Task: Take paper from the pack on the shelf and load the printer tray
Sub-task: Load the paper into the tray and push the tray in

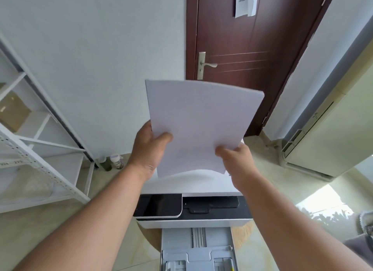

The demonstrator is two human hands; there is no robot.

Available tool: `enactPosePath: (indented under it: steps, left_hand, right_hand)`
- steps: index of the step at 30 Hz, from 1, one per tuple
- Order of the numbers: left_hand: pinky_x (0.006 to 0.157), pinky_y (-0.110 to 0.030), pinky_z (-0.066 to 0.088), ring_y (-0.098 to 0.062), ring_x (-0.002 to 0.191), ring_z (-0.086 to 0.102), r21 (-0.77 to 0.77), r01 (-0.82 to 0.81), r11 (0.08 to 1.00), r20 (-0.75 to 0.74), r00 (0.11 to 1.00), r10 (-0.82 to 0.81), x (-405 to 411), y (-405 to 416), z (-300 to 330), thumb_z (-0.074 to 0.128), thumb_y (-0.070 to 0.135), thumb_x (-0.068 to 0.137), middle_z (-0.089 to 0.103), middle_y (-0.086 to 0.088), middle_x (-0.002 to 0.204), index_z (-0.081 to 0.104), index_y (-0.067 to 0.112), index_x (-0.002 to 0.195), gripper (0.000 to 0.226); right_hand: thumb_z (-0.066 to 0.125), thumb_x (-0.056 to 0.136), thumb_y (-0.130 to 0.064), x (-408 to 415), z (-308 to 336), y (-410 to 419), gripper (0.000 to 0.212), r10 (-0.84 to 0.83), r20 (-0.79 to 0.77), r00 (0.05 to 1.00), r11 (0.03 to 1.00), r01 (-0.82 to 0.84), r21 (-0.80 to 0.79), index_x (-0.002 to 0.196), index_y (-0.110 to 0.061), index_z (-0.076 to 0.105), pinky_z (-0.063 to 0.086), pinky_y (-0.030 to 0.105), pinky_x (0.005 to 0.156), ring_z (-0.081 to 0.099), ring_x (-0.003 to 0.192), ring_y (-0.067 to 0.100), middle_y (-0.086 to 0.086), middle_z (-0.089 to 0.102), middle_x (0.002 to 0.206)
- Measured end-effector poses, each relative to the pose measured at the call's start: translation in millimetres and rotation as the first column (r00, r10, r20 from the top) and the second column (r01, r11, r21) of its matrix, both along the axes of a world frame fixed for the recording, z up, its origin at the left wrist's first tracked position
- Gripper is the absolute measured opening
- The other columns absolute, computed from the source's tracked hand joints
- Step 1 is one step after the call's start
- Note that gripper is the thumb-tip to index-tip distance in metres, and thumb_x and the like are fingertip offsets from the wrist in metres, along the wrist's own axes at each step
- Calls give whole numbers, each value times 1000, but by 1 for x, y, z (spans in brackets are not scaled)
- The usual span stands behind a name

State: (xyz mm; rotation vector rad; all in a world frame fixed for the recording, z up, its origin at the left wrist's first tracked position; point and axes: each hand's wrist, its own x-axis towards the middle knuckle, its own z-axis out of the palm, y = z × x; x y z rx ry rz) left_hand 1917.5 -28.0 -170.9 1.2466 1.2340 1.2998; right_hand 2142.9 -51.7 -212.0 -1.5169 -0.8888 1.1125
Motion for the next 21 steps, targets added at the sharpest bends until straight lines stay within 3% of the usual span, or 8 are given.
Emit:
enactPosePath:
  steps: [2, 4, 7, 11, 14, 21]
  left_hand:
    - [99, -60, 52, -38, 108, 70, -1, -4, 1000, 4, 1000, 4, 0, -3, -12, 63, 5, 74, 77, -13, 109, 69, 12, 111, 38]
    - [102, -56, 53, -31, 110, 71, 0, 1, 1000, 42, 999, -1, -1, -7, -22, 68, 6, 78, 76, -9, 114, 64, 12, 121, 44]
    - [101, -47, 54, -25, 113, 71, -2, 10, 1000, 81, 997, -10, -1, -11, -33, 79, 10, 79, 76, -5, 119, 63, 17, 127, 51]
    - [100, -43, 55, -20, 107, 74, -30, -4, 1000, 82, 997, 7, 1, -12, -34, 84, 15, 78, 79, -1, 112, 72, 16, 118, 42]
    - [94, -37, 56, -19, 104, 75, -24, -2, 1000, 72, 997, 4, 0, -11, -32, 83, 8, 82, 80, -1, 108, 74, 14, 114, 33]
    - [97, -36, 55, -18, 105, 75, -79, 14, 997, 45, 999, -10, 1, -14, -43, 82, 4, 83, 80, -1, 109, 74, 13, 115, 35]
  right_hand:
    - [72, 70, -14, -2, -12, -1, 26, 15, -24, 1000, 1000, -16, -20, 95, -19, 77, 55, 39, 79, 70, 91, 27, 9, 79, 92]
    - [78, 77, -11, -3, -17, -4, 27, 48, -44, 998, 999, -49, -22, 103, -19, 79, 58, 42, 91, 75, 102, 24, 1, 83, 98]
    - [83, 83, -11, -7, -20, -6, 28, 88, -67, 994, 996, -89, -20, 108, -22, 78, 56, 38, 96, 75, 105, 20, -7, 83, 101]
    - [83, 84, -10, -9, -16, -4, 21, 53, -73, 996, 998, -54, -10, 99, -25, 77, 54, 34, 90, 73, 103, 19, -7, 82, 99]
    - [84, 84, -10, -6, -14, -9, 21, 43, -73, 996, 999, -41, 21, 99, -23, 78, 53, 27, 81, 74, 100, 14, -11, 83, 92]
    - [88, 81, -13, -4, -21, -13, 31, 72, -82, 994, 997, -73, -7, 108, -22, 78, 53, 30, 87, 74, 104, 16, -7, 83, 102]
